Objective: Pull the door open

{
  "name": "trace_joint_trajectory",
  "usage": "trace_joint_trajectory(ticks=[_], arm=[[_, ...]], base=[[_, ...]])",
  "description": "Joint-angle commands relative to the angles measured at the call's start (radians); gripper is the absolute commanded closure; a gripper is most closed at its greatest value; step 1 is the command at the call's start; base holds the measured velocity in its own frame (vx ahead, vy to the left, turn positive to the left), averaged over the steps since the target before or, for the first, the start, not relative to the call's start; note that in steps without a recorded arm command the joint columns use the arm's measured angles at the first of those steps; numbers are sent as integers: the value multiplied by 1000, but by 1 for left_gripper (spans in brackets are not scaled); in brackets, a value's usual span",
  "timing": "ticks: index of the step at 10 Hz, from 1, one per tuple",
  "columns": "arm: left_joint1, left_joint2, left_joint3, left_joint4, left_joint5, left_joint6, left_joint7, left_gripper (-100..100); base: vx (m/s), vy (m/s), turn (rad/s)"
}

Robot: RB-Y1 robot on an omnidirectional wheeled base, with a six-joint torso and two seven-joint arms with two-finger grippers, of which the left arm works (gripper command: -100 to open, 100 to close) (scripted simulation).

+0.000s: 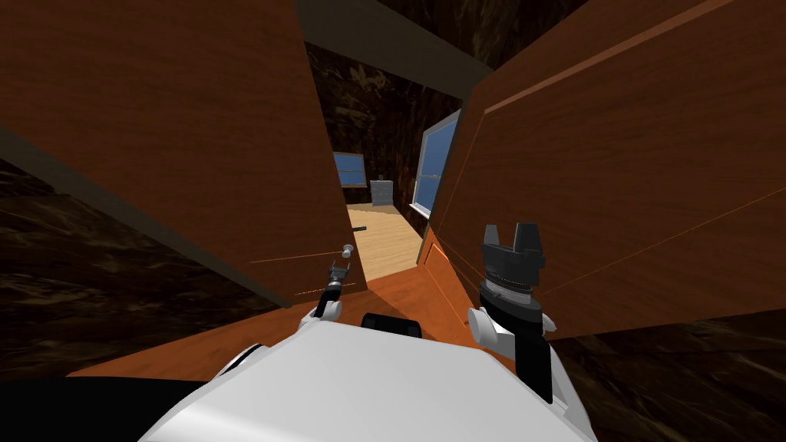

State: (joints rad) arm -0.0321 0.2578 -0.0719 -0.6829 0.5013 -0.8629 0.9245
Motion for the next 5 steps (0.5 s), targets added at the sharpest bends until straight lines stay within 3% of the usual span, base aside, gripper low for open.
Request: trace_joint_trajectory(ticks=[1,2,5], arm=[[-4,-6,-7,-3,18,4,50,-100],[-6,-11,-13,-8,34,8,76,-100],[-9,-17,-18,-13,49,12,133,-100]], base=[[-43,6,-25],[-71,11,-36],[-49,7,-19]])
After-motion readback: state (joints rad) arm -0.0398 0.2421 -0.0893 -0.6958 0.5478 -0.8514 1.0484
